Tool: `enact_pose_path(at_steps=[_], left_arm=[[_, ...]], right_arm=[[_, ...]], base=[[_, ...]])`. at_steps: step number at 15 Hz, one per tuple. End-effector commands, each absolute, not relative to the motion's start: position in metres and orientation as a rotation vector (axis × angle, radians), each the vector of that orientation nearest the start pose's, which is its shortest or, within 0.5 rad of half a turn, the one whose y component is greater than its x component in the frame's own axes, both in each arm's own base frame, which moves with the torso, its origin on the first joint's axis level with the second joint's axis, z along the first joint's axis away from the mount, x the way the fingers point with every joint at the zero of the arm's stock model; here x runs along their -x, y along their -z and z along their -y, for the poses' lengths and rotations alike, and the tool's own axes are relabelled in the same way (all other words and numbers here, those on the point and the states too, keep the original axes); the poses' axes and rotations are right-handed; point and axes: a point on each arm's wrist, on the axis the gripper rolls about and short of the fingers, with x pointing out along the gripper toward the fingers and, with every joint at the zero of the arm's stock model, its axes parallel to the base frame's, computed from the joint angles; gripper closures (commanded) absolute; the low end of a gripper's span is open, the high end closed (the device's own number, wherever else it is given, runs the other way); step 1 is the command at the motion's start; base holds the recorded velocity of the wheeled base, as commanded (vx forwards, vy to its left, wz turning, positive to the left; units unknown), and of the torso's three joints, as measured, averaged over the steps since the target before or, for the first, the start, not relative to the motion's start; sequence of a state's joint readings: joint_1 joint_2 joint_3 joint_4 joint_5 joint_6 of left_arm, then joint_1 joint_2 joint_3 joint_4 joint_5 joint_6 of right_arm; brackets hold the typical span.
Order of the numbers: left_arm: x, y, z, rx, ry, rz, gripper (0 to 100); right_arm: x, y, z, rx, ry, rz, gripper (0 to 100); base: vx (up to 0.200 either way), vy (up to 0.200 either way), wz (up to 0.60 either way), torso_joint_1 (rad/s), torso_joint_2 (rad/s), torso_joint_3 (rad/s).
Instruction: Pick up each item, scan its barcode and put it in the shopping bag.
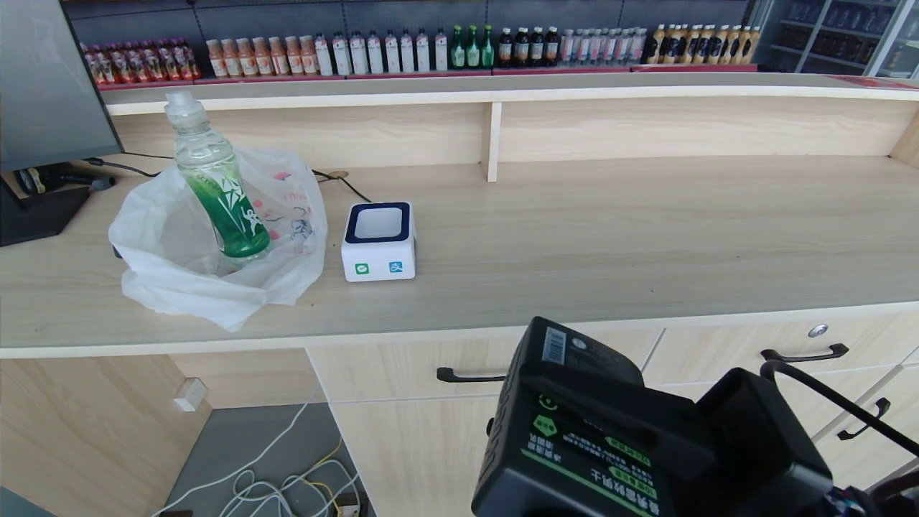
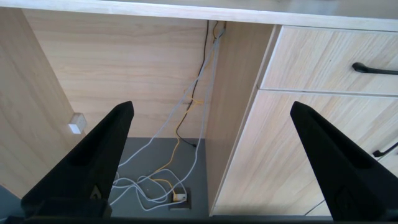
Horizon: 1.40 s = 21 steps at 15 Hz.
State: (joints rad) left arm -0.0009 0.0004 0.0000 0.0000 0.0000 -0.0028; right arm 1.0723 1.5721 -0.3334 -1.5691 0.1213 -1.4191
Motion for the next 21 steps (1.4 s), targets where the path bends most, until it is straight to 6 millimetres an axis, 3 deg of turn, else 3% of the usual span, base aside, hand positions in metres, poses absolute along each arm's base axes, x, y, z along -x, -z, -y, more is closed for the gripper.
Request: enact_pose_path(at_steps=[1, 7, 13, 14, 16, 18, 21], left_arm=[[0.023, -0.075, 0.0, 0.003, 0.0, 0.0, 0], [0.023, -0.075, 0.0, 0.003, 0.0, 0.0, 0], [0.023, -0.075, 0.0, 0.003, 0.0, 0.0, 0], [0.023, -0.075, 0.0, 0.003, 0.0, 0.0, 0], [0.023, -0.075, 0.0, 0.003, 0.002, 0.0, 0], [0.023, -0.075, 0.0, 0.003, 0.002, 0.0, 0], [0.023, -0.075, 0.0, 0.003, 0.002, 0.0, 0]], right_arm=[[-0.104, -0.181, -0.196, 0.962, -0.825, 0.938, 100], [-0.106, -0.169, -0.199, 0.609, -0.974, 0.649, 100], [-0.102, -0.167, -0.189, 0.528, -1.027, 0.602, 100], [-0.11, -0.166, -0.187, 0.497, -1.085, 0.6, 100], [-0.127, -0.168, -0.183, 0.472, -1.036, 0.567, 100], [-0.136, -0.176, -0.182, 0.292, -0.947, 0.464, 100], [-0.142, -0.172, -0.175, 0.121, -0.863, 0.329, 100]], base=[[0.0, 0.0, 0.0, 0.0, 0.0, 0.0], [0.0, 0.0, 0.0, 0.0, 0.0, 0.0], [0.0, 0.0, 0.0, 0.0, 0.0, 0.0], [0.0, 0.0, 0.0, 0.0, 0.0, 0.0], [0.0, 0.0, 0.0, 0.0, 0.0, 0.0], [0.0, 0.0, 0.0, 0.0, 0.0, 0.0], [0.0, 0.0, 0.0, 0.0, 0.0, 0.0]])
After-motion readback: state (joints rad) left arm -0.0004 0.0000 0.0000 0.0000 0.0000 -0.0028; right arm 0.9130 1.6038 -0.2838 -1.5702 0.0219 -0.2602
